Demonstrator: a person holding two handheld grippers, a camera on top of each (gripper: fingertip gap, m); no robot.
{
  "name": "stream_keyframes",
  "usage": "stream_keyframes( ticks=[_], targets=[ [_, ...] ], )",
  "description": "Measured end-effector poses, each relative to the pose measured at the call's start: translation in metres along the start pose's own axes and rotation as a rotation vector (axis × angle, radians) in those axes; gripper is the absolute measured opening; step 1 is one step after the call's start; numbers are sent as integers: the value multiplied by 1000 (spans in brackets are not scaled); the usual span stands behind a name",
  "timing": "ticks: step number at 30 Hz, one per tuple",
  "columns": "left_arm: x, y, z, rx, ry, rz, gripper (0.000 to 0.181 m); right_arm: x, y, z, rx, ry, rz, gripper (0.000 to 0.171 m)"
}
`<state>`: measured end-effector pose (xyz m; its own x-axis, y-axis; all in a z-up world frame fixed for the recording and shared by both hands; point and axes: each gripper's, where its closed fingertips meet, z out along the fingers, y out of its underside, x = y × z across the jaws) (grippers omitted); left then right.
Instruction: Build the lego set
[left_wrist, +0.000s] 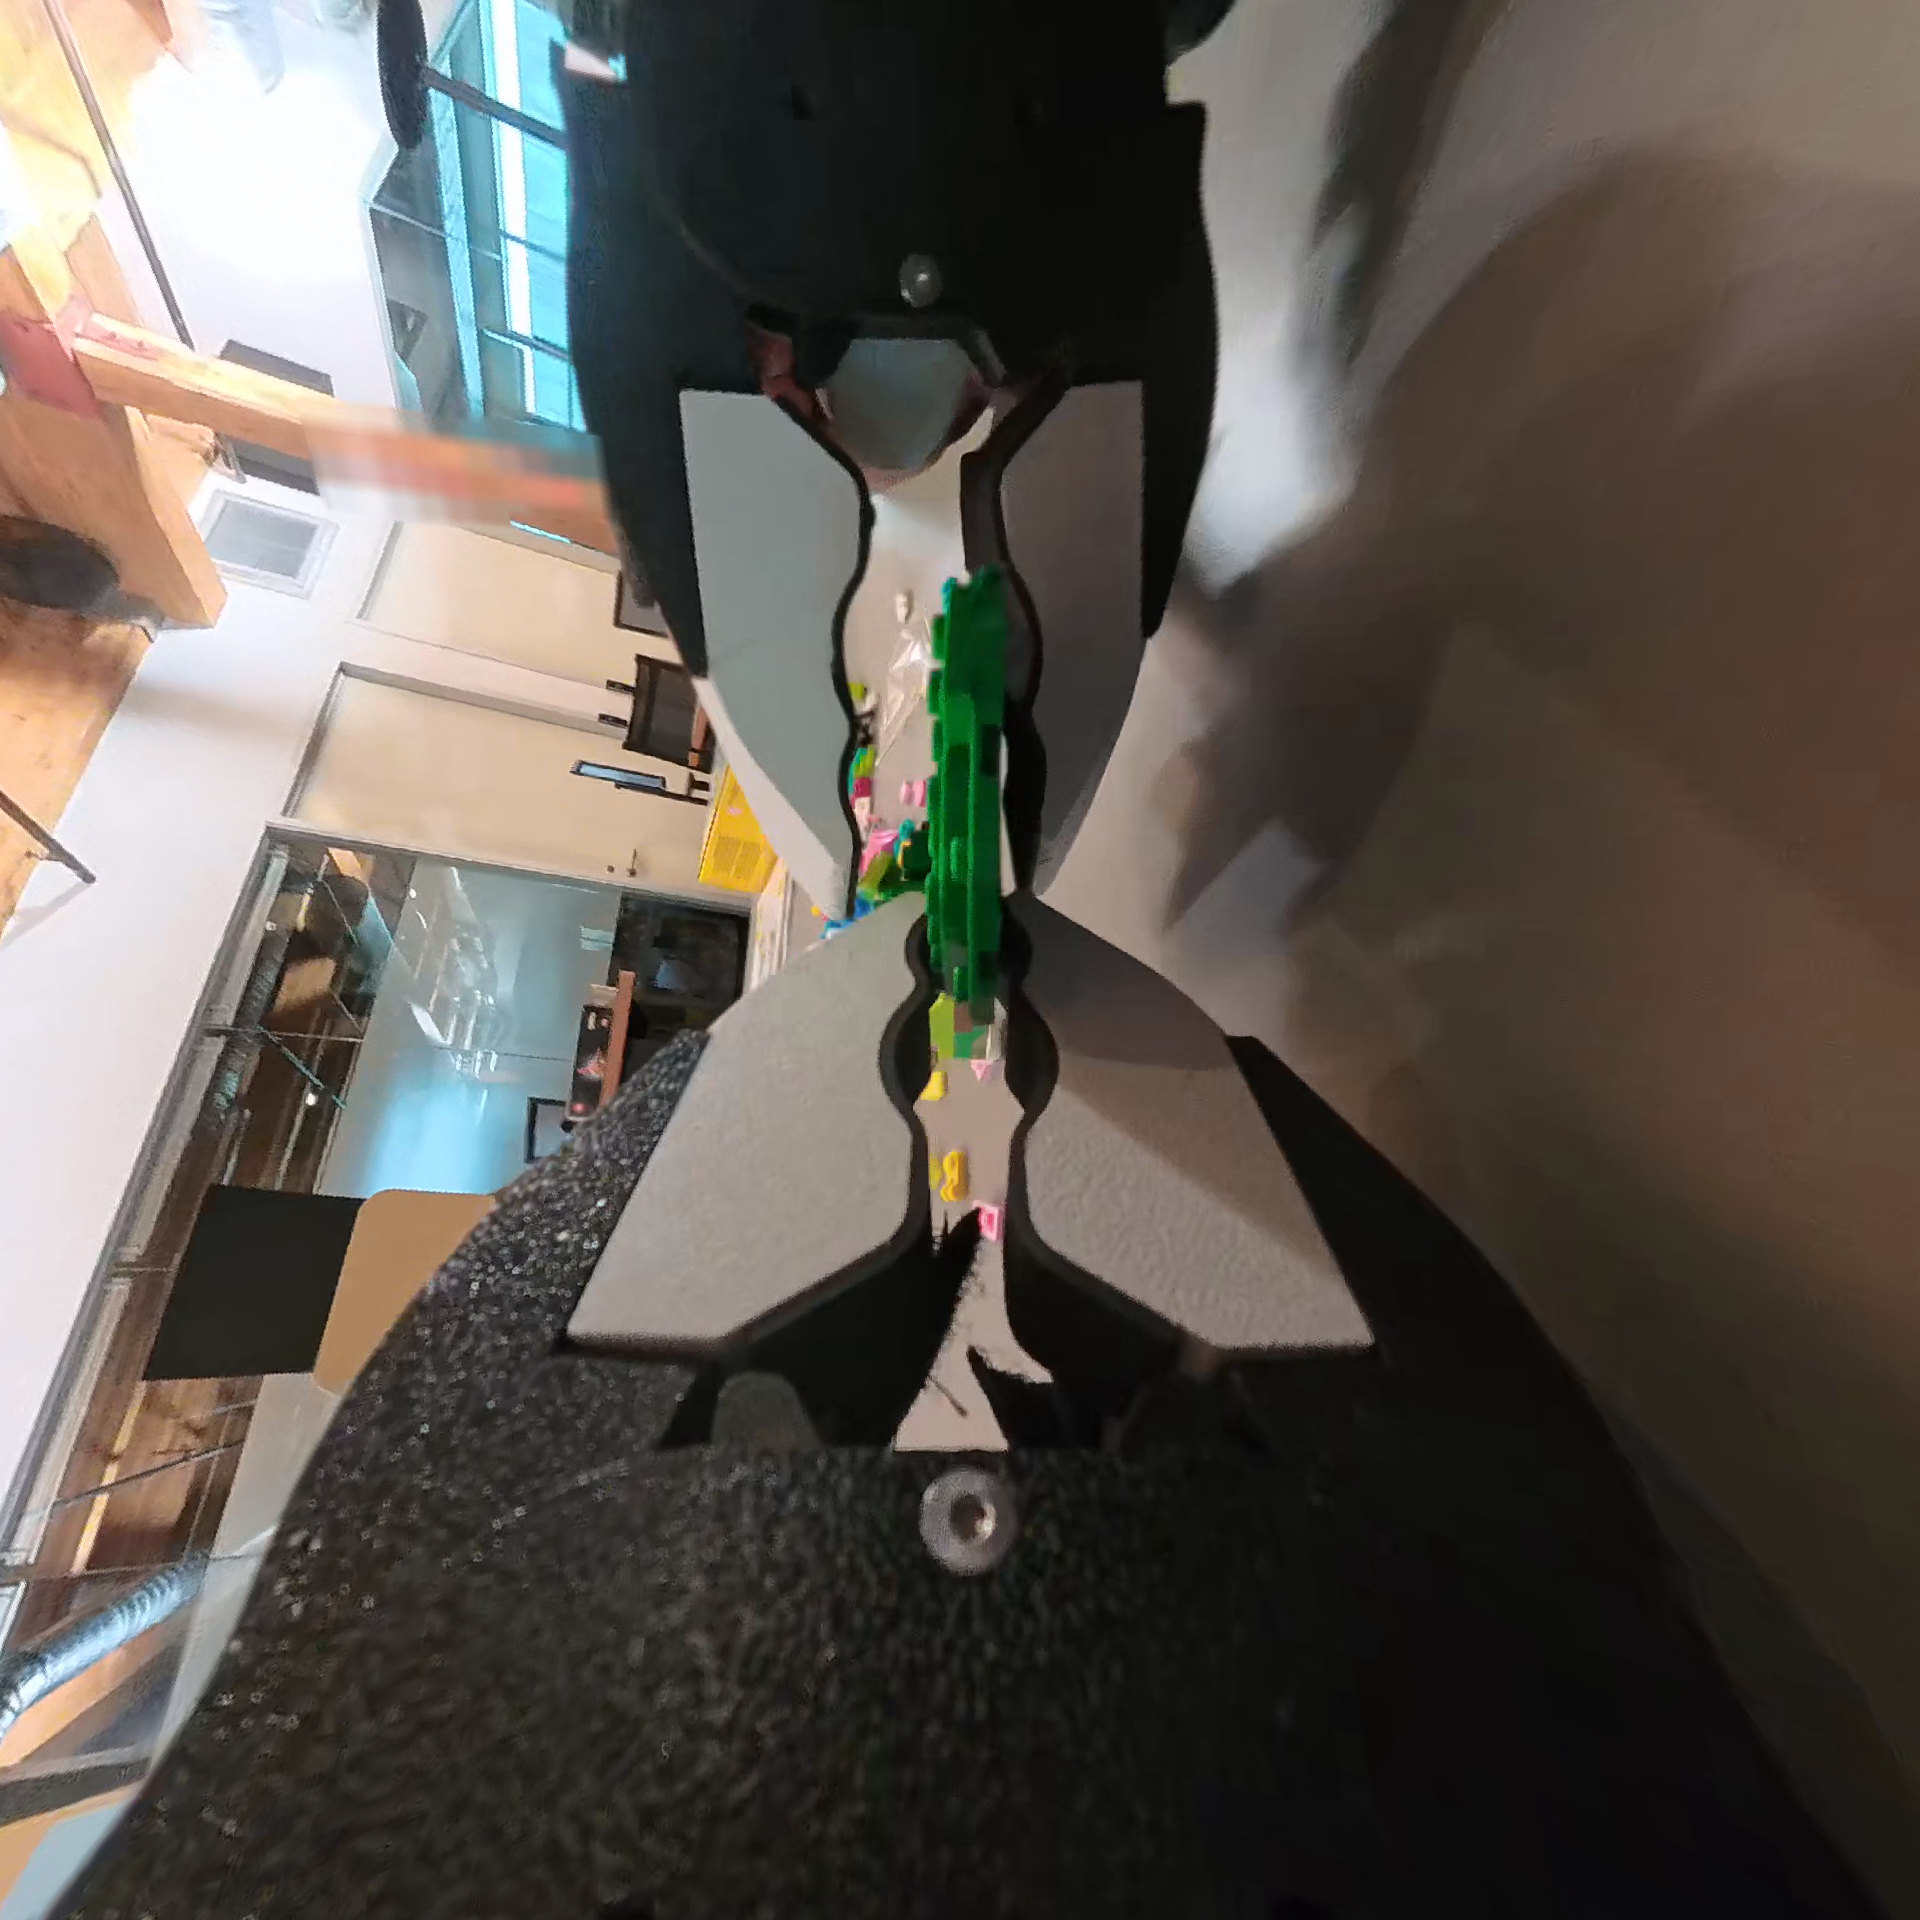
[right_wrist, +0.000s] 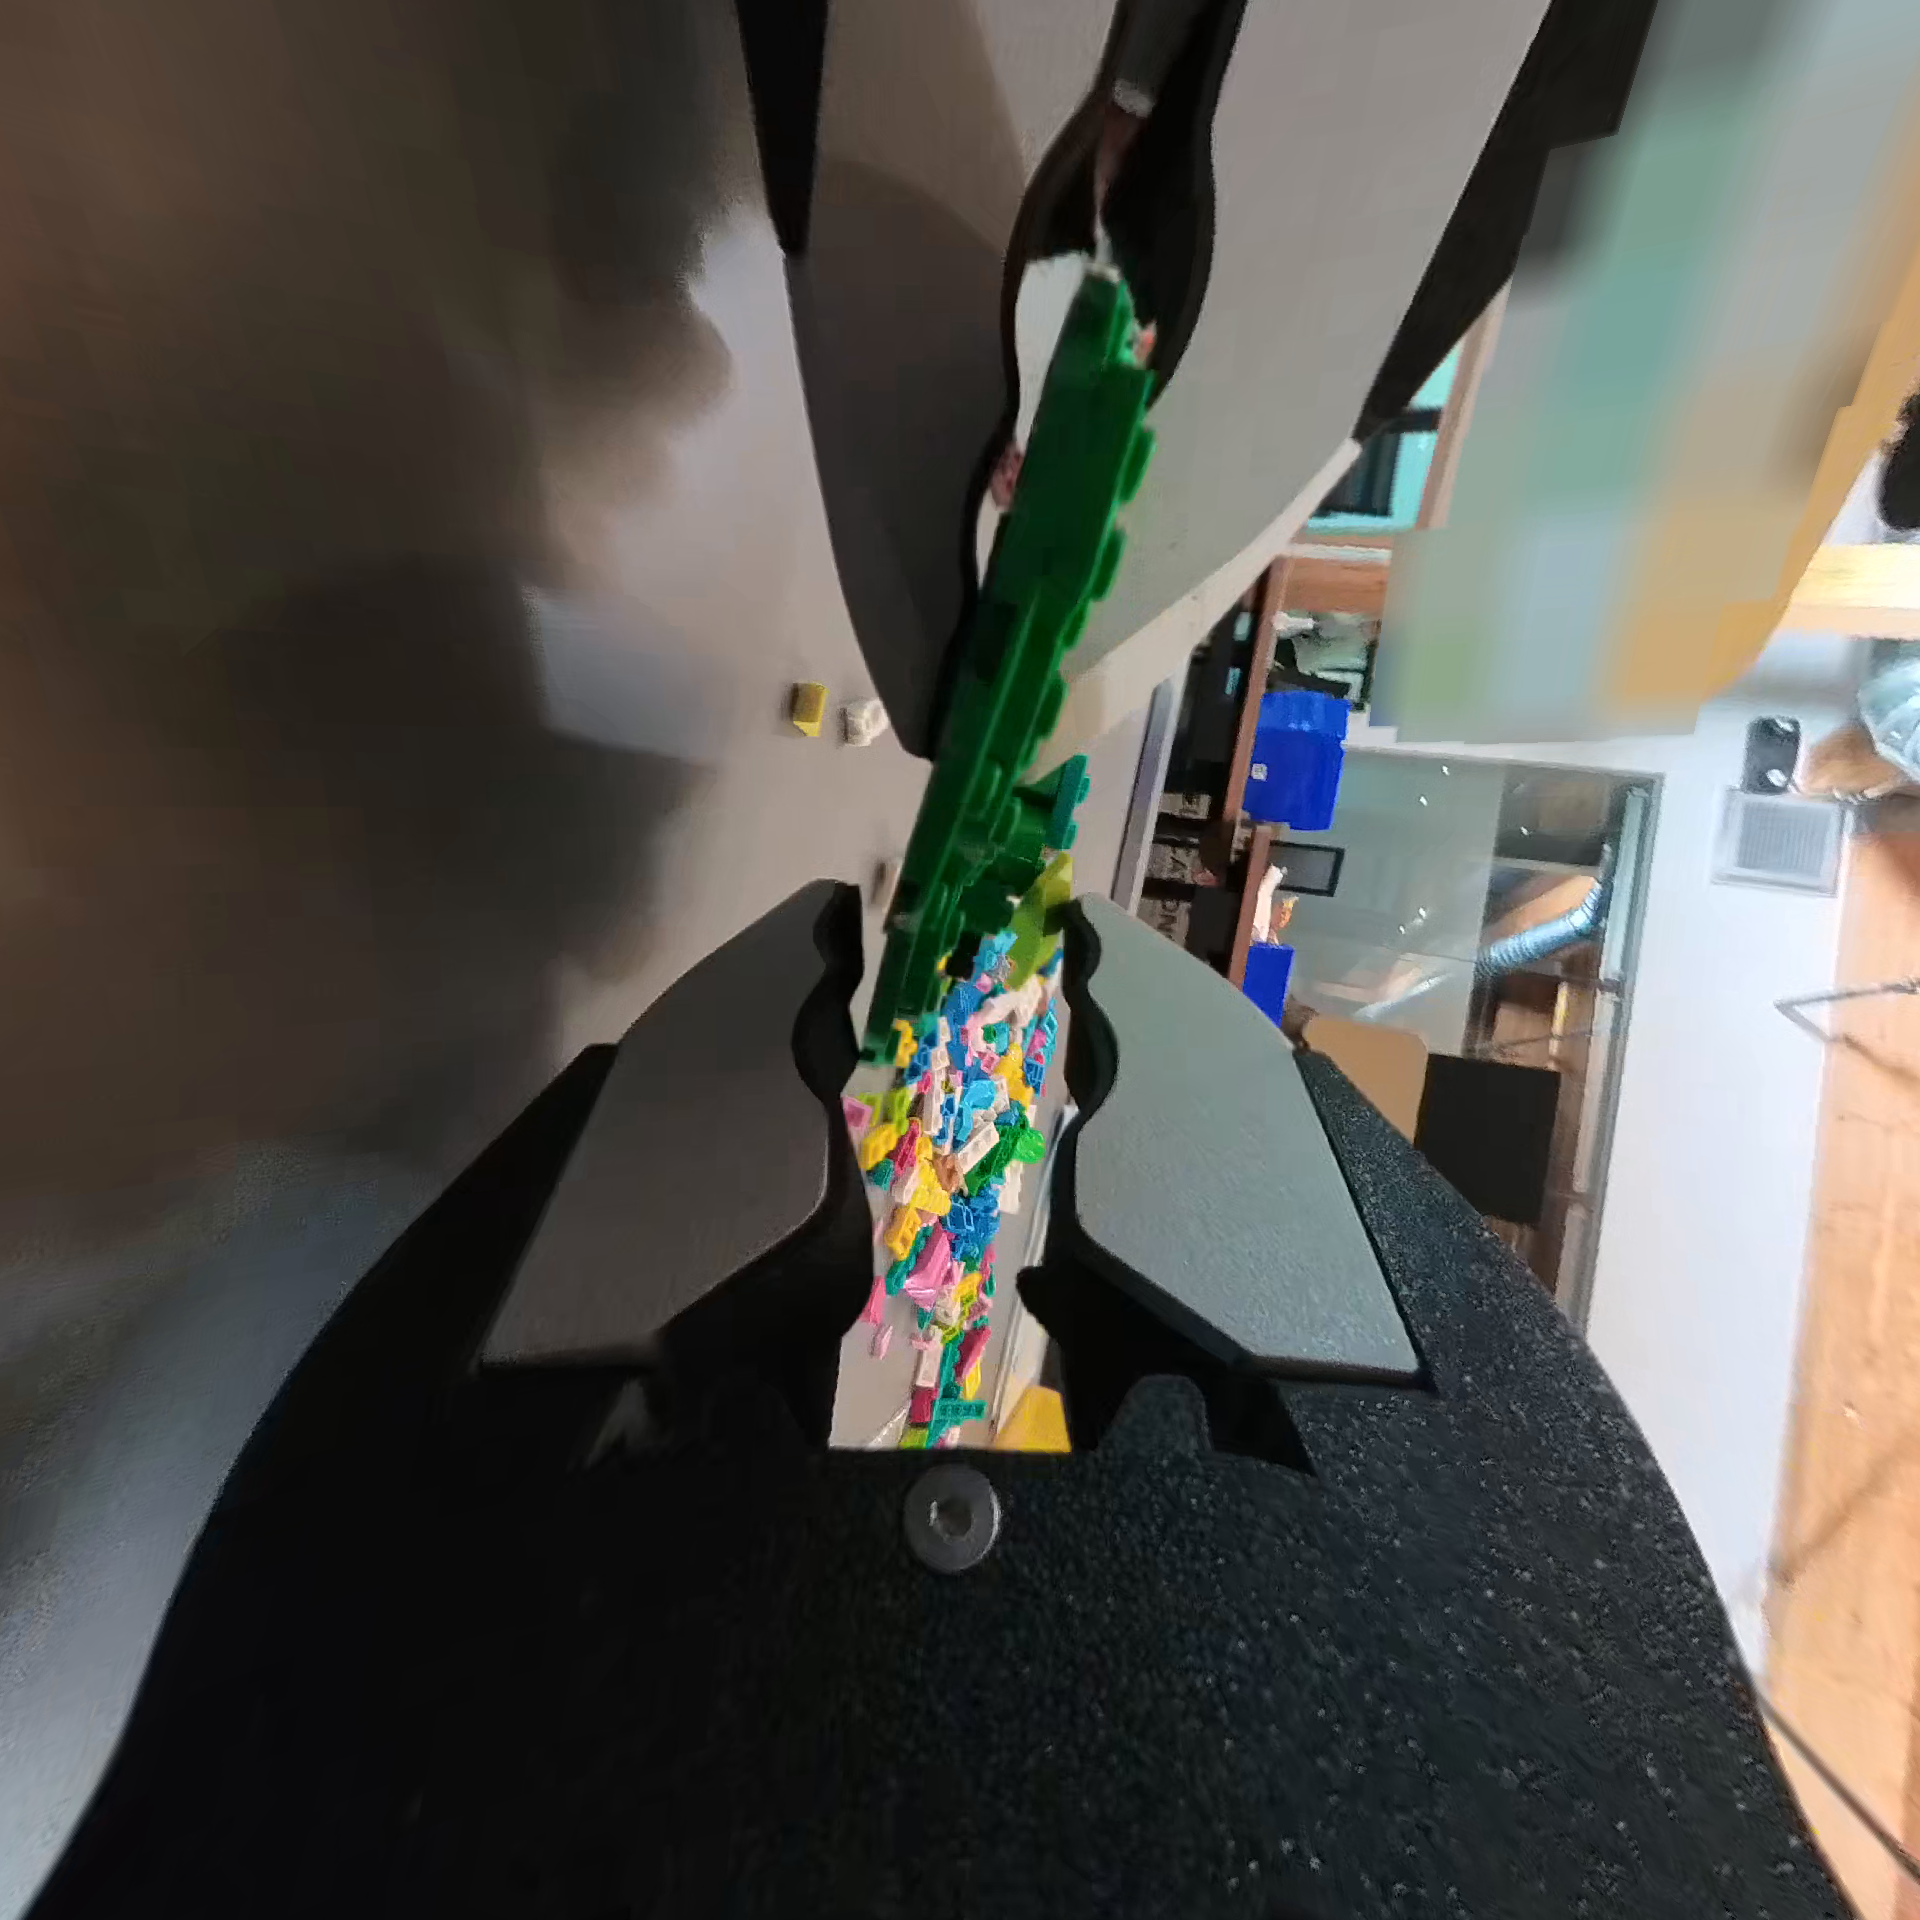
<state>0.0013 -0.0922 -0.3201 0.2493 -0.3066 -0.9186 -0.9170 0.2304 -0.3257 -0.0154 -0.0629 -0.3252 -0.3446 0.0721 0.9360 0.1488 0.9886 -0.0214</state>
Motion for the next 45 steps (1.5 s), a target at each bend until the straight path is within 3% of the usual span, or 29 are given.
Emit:
stream_keyframes(
  ticks=[11, 21, 29, 36, 45],
  targets=[
    [1, -15, -3, 57, -30, 65, 8, -10, -8, -21, 57, -364, 18, 53],
    [-7, -12, -4, 84, -88, 43, 8, -1, -6, -29, 144, -459, 212, 46],
    [3, 3, -9, 59, -23, 111, 8, -1, 18, -29, 264, -522, 664, 42],
    [-43, 48, -16, -70, -215, -90, 8, 9, 47, 5, 285, -495, 1015, 25],
    [-87, 84, 6, -78, -359, -264, 9, -17, 69, 38, 108, -595, 806, 16]
  ],
)
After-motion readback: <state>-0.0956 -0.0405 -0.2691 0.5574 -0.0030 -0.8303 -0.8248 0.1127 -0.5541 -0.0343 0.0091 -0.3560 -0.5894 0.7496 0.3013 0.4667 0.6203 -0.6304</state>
